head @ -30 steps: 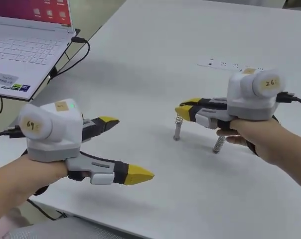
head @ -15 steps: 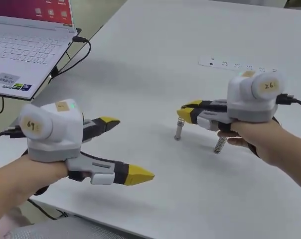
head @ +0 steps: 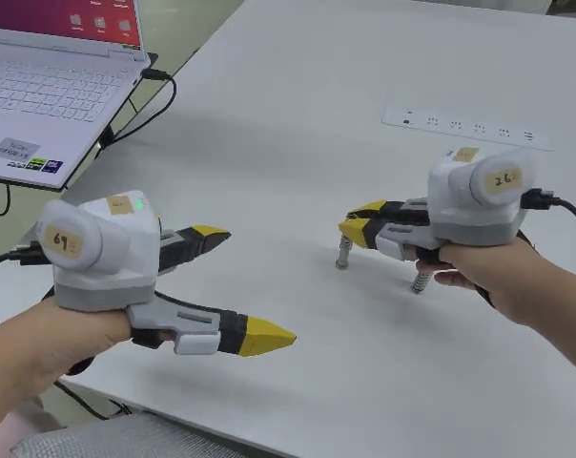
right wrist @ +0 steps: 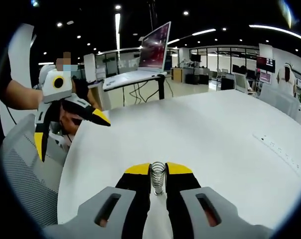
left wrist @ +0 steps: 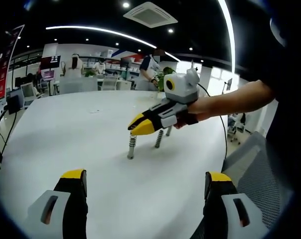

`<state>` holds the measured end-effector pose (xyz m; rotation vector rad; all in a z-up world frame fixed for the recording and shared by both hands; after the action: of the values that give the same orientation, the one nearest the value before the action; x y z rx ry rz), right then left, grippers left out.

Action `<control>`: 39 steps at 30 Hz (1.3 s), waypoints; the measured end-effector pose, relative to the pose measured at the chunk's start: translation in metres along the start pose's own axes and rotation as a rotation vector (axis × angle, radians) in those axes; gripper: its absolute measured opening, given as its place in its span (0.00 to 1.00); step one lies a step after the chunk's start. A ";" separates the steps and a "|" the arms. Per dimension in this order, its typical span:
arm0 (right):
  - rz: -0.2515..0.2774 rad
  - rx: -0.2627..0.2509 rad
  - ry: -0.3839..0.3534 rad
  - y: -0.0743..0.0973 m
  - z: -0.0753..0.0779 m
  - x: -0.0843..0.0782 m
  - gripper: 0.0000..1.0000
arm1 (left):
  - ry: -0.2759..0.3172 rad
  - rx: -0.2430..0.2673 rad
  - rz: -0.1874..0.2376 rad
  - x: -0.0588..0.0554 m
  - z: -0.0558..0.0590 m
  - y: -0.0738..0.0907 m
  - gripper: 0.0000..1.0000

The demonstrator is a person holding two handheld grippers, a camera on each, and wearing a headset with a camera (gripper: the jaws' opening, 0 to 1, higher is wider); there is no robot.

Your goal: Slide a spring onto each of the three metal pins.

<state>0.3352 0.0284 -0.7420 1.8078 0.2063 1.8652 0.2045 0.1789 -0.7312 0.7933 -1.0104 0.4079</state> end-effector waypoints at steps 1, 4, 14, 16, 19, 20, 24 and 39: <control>-0.006 0.004 0.012 -0.001 -0.001 -0.001 0.08 | 0.001 0.000 0.000 0.000 0.000 0.000 0.96; -0.030 0.012 0.027 -0.004 -0.002 -0.007 0.08 | 0.000 0.001 -0.001 -0.001 0.000 -0.001 0.95; -0.107 0.028 0.086 -0.014 -0.008 -0.021 0.08 | -0.003 -0.008 0.000 0.001 0.001 -0.004 0.95; -0.122 0.029 0.098 -0.016 -0.010 -0.024 0.08 | 0.000 -0.010 0.002 0.001 0.001 -0.004 0.95; -0.121 0.026 0.095 -0.015 -0.010 -0.025 0.08 | -0.002 -0.008 0.001 0.001 0.001 -0.004 0.95; -0.126 0.026 0.091 -0.015 -0.010 -0.026 0.08 | -0.002 -0.009 0.003 0.001 0.000 -0.004 0.95; -0.135 0.038 0.095 -0.015 -0.011 -0.025 0.12 | -0.002 -0.010 0.003 0.002 0.001 -0.005 0.95; -0.107 0.018 0.080 -0.002 -0.008 -0.016 0.23 | -0.014 -0.019 0.011 0.009 0.001 -0.011 0.95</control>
<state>0.3270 0.0246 -0.7579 1.7012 0.3430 1.8674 0.2152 0.1701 -0.7278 0.7747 -1.0304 0.4020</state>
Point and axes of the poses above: the centre of the closed fingertips' face, and the gripper's own axes: y roughly backward along the fingers, z roughly to its right, x roughly out of its top, the point moved 7 cm from there along y, roughly backward along the fingers, and after that the axes turned 8 degrees about y, right-handed, at the moved point
